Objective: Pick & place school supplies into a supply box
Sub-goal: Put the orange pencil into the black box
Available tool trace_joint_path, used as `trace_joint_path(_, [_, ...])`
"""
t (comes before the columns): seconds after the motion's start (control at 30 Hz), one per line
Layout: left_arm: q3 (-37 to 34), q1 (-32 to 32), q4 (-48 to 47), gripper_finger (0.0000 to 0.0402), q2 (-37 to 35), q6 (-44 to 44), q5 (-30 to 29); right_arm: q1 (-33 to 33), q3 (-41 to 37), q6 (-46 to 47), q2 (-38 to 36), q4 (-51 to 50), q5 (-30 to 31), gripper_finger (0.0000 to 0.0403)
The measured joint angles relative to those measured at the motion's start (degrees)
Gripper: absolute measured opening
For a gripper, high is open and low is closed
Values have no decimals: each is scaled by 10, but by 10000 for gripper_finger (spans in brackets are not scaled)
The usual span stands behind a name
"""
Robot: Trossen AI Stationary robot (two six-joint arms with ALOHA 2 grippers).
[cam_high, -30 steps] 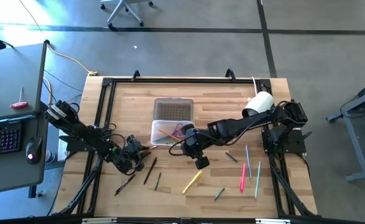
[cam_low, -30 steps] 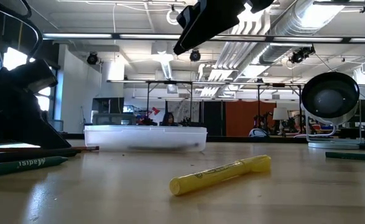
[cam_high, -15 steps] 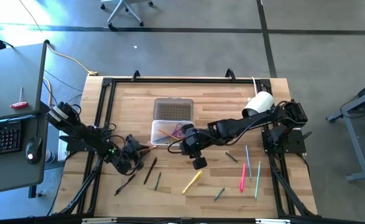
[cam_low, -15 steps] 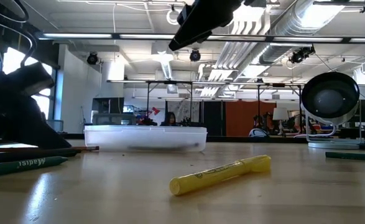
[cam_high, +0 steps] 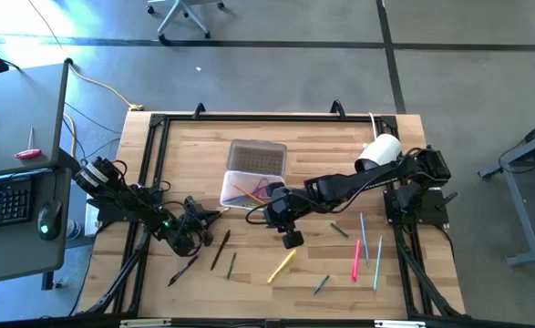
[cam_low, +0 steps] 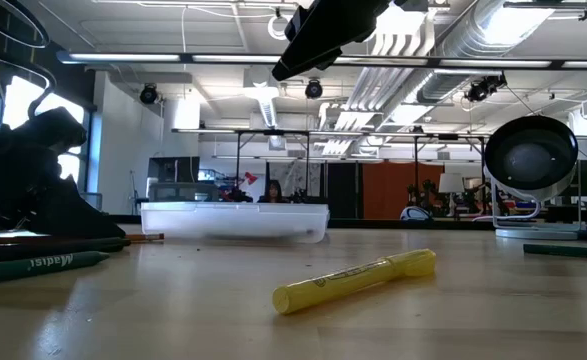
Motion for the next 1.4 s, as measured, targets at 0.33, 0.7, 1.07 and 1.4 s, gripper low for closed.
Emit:
trace_joint_path(0.33, [46, -6, 54, 35, 6, 100, 19, 10, 0, 11, 0, 4, -1, 99])
trace_joint_path(0.7, [166, 3, -25, 32, -35, 292, -12, 43, 0, 35, 0, 7, 2, 99])
trace_joint_path(1.07, [287, 259, -202, 36, -119, 539, 219, 118, 0, 98, 0, -16, 127, 99])
trace_joint_path(1.4, [293, 436, -68, 45, -40, 663, 473, 189, 0, 148, 0, -126, 242, 99])
